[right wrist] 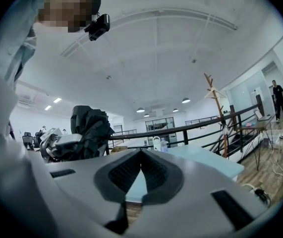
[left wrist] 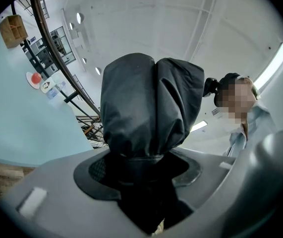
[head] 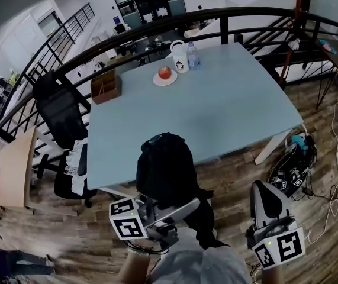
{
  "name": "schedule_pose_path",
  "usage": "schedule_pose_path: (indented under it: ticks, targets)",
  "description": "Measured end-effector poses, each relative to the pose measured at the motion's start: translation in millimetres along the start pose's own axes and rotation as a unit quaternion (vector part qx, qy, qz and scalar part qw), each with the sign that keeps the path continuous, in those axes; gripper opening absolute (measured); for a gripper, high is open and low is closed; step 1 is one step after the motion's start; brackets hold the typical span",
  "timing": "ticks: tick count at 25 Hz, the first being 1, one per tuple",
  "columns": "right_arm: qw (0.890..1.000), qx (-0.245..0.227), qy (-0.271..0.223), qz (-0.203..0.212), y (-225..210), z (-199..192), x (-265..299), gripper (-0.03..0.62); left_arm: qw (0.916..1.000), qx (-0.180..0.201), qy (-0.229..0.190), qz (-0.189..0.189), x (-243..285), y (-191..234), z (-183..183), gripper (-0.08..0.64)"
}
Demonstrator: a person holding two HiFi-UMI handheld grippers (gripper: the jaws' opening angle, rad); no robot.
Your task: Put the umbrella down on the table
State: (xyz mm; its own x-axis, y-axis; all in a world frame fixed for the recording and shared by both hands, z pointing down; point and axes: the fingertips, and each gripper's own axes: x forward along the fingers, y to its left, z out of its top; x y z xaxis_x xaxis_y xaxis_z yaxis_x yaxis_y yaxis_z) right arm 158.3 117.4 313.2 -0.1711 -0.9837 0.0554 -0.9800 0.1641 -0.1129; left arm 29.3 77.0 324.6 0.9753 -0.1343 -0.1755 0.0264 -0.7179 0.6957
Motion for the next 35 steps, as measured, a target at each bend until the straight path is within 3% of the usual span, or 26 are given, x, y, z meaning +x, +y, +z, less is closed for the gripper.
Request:
schedule_pose_path:
  ticks: [13,35]
  targets:
    - [1.000,-0.006,-0.007,0.006,-33.7,11.8,52.0,0.000,0.9999,-0.001,-0.013,0.011,26.1,48.3,33.8,0.258]
    - [0.998,-0.040,0.002,0.044,-80.2,46.9,199.0,0.000,0.9981,0.043,-0.020,0.040,80.8,149.7,140.4,0.258]
